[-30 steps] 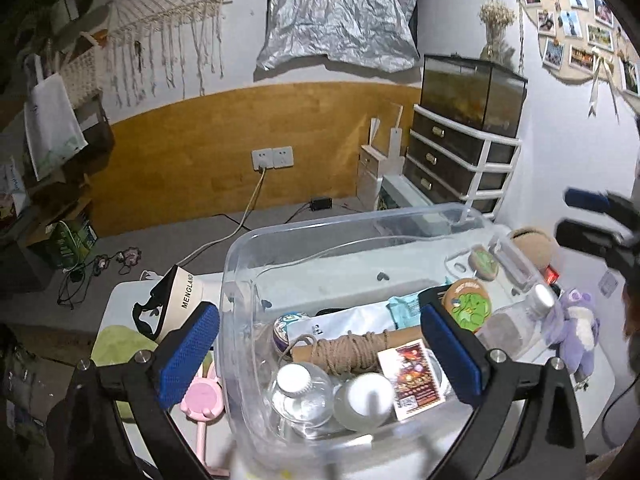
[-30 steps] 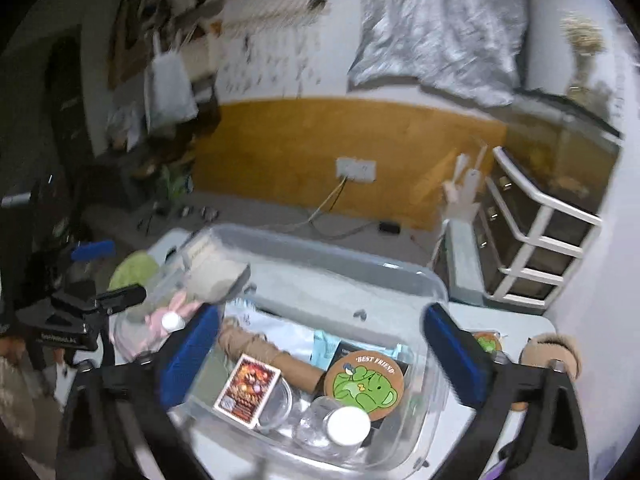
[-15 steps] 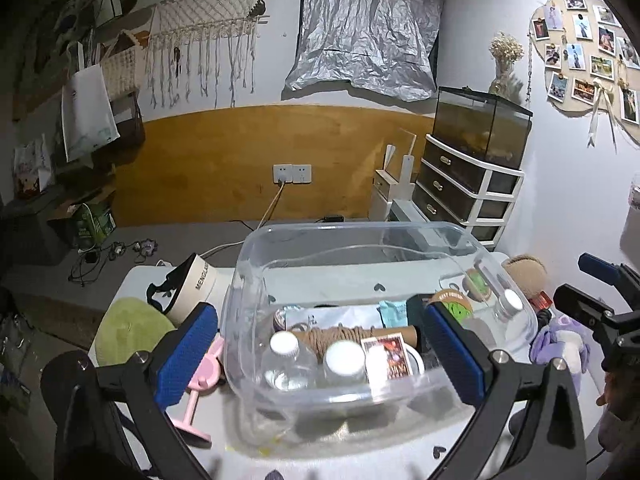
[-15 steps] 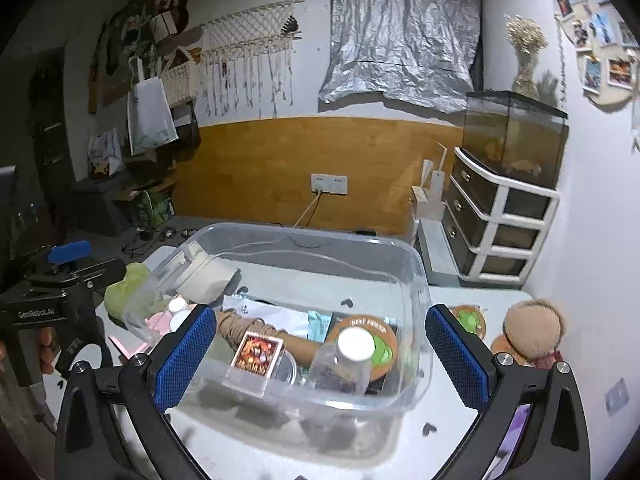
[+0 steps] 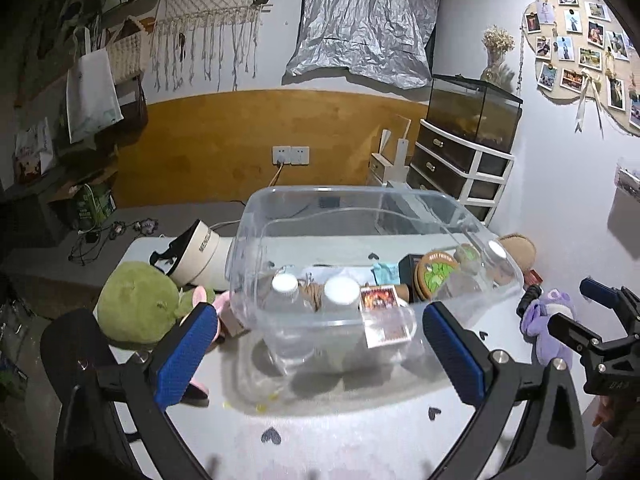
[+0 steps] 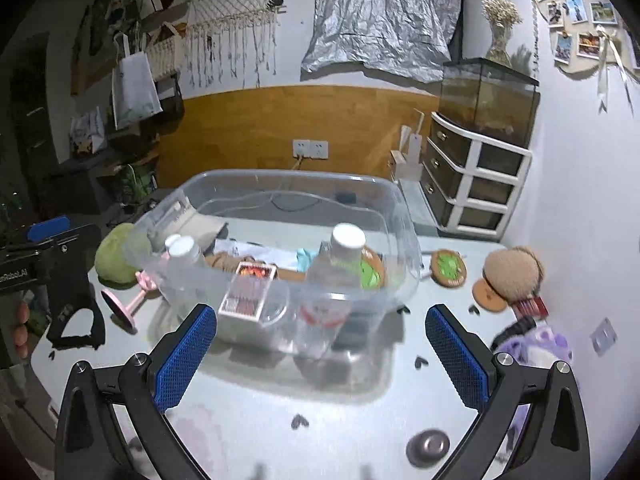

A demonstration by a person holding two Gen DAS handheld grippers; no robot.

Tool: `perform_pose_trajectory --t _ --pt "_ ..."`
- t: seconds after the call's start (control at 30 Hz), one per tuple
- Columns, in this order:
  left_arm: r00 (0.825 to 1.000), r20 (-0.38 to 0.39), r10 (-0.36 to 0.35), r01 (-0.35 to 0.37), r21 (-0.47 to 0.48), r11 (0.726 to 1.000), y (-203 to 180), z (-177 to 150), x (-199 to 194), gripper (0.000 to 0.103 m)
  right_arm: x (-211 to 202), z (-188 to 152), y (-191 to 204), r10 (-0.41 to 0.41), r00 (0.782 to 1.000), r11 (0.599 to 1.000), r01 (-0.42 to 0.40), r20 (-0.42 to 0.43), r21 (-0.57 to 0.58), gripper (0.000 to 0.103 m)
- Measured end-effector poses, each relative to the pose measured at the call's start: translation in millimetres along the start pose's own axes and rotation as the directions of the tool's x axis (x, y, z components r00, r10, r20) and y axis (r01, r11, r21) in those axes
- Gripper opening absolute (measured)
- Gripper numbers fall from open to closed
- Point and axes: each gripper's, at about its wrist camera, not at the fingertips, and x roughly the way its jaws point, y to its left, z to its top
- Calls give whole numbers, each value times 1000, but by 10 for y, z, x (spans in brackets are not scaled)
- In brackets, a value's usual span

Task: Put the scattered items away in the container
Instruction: 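Withdraw the right gripper from the box back over the table, then reach the right gripper to the dark metal ball and grasp it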

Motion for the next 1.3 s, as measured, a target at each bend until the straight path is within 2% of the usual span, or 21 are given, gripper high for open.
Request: perform_pose_trajectory --t 0.17,0.47,0.53,0.8,0.93,1.0,1.13,1.3 --pt "1000 -15 -15 16 8 1000 -8 -165 -56 103 -97 -150 5 -30 999 998 31 -21 45 103" --pt "998 -43 -53 53 13 998 24 -426 -70 103 -154 -464 42 -5 996 996 13 -92 88 103" --pt "997 -51 -64 65 13 998 34 -485 -60 103 -157 -541 70 -3 994 996 13 -107 89 95" --pt "990 -87 -115 118 24 993 31 -723 -12 103 -183 -917 139 -23 984 992 44 -178 119 80" --pt "983 -113 -147 152 41 988 -35 -849 27 103 -185 -1082 103 -40 975 987 73 -220 144 58" --pt "978 -134 -161 167 40 985 -81 -894 72 103 -163 -1170 55 -33 969 984 75 -245 163 52" --pt "973 -155 -172 180 38 983 -172 -942 149 103 -56 -1359 -80 -36 954 982 89 -297 165 46" --pt "972 -167 -167 172 21 985 -340 -953 279 103 156 -1594 -371 -54 926 982 117 -373 148 46"
